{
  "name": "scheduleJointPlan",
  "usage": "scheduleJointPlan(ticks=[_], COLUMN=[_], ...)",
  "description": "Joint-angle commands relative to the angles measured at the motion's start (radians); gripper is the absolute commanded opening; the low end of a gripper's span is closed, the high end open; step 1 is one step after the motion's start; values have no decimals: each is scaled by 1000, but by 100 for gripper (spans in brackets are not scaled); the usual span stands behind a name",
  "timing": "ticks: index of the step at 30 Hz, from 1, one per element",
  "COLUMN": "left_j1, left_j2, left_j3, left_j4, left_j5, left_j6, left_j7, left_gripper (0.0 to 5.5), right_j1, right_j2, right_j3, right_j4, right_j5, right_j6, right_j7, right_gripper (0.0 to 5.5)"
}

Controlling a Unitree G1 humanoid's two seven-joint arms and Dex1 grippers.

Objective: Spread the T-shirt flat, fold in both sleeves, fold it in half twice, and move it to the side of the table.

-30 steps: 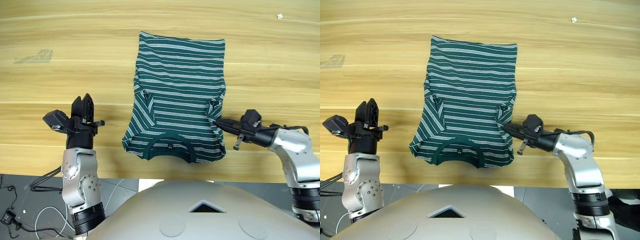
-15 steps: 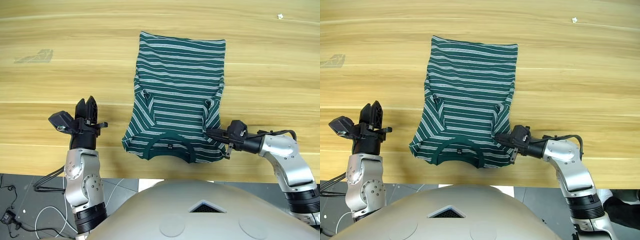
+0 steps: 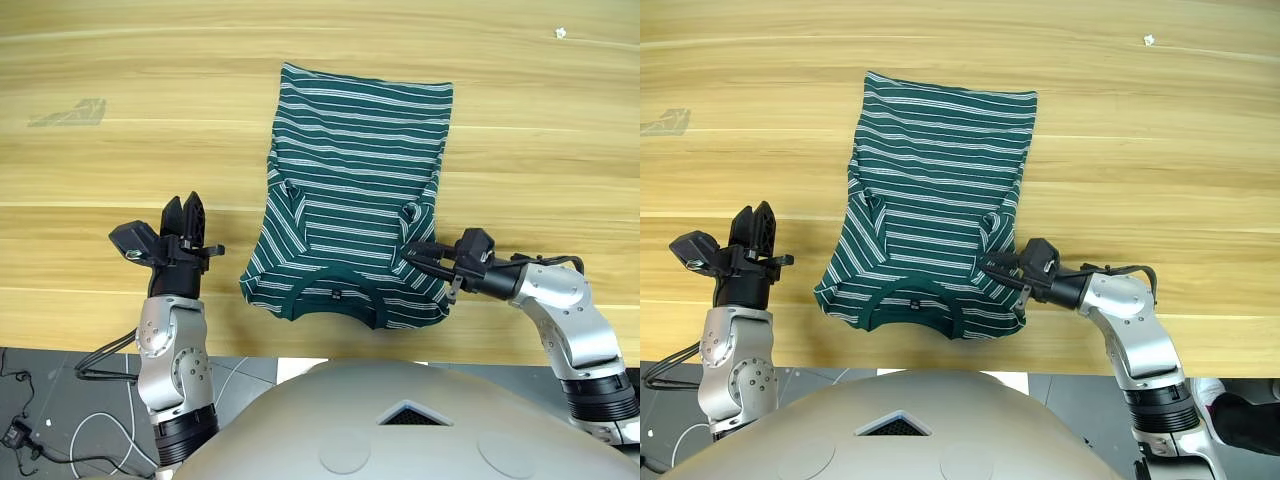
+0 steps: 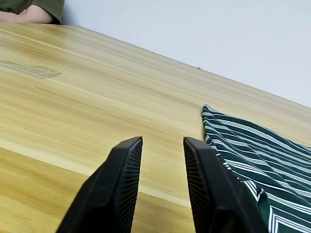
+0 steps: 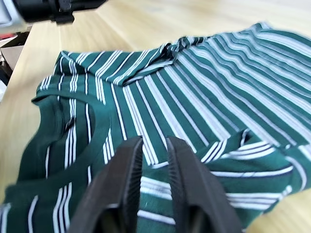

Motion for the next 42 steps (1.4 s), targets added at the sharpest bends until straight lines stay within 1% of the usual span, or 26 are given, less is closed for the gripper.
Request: scheduleJointPlan(ticks=[1, 5, 6, 7, 9, 10, 11, 12, 14, 15, 17, 21, 23, 26, 29, 33, 37, 42], left_j1=[-8, -21, -17, -8, -12, -17, -17, -15, -9, 0, 14, 4, -18, -55, -94, -142, -142, -153], left_j2=[2, 22, 53, 108, 297, 408, 515, 601, 737, 790, 856, 978, 1013, 1030, 1017, 990, 992, 1006], left_j3=[-7, -10, -23, -43, -70, -80, -86, -91, -124, -149, -174, -219, -237, -294, -341, -388, -398, -398], left_j4=[18, 18, 11, 5, 61, 112, 163, 201, 247, 254, 258, 257, 274, 267, 260, 226, 172, 171], left_j5=[19, 43, 106, 207, 528, 700, 841, 949, 1128, 1213, 1331, 1590, 1654, 1713, 1726, 1724, 1703, 1697], left_j6=[2, -5, -36, -89, -266, -365, -464, -538, -651, -696, -755, -813, -829, -858, -865, -873, -887, -894], left_j7=[-3, -13, -24, -46, -61, -46, -35, -21, 11, 30, 77, 237, 284, 325, 336, 371, 377, 366], left_gripper=[158, 158, 158, 158, 158, 158, 158, 158, 158, 158, 158, 158, 158, 158, 158, 158, 158, 158], right_j1=[-4, 33, 28, 12, -28, -42, -54, -63, -74, -77, -78, -73, -72, -64, -71, -84, -96, -97], right_j2=[1, -50, -48, -45, -51, -57, -79, -105, -164, -192, -228, -291, -306, -331, -346, -329, -334, -336], right_j3=[9, 18, -5, -36, -107, -140, -169, -190, -225, -237, -243, -208, -184, -119, -58, 13, 72, 109], right_j4=[-47, -91, -79, -45, 72, 131, 202, 263, 379, 428, 499, 639, 693, 752, 765, 721, 691, 673], right_j5=[61, 123, 130, 98, -52, -127, -227, -317, -486, -563, -670, -806, -861, -910, -907, -880, -846, -832], right_j6=[52, 60, 35, -29, -294, -457, -661, -833, -1104, -1204, -1327, -1456, -1488, -1511, -1508, -1486, -1456, -1420], right_j7=[17, 109, 115, 102, 46, 22, -15, -49, -123, -155, -203, -271, -308, -335, -352, -366, -361, -372], right_gripper=[175, 244, 258, 283, 283, 283, 283, 283, 283, 283, 283, 283, 283, 283, 283, 283, 283, 283])
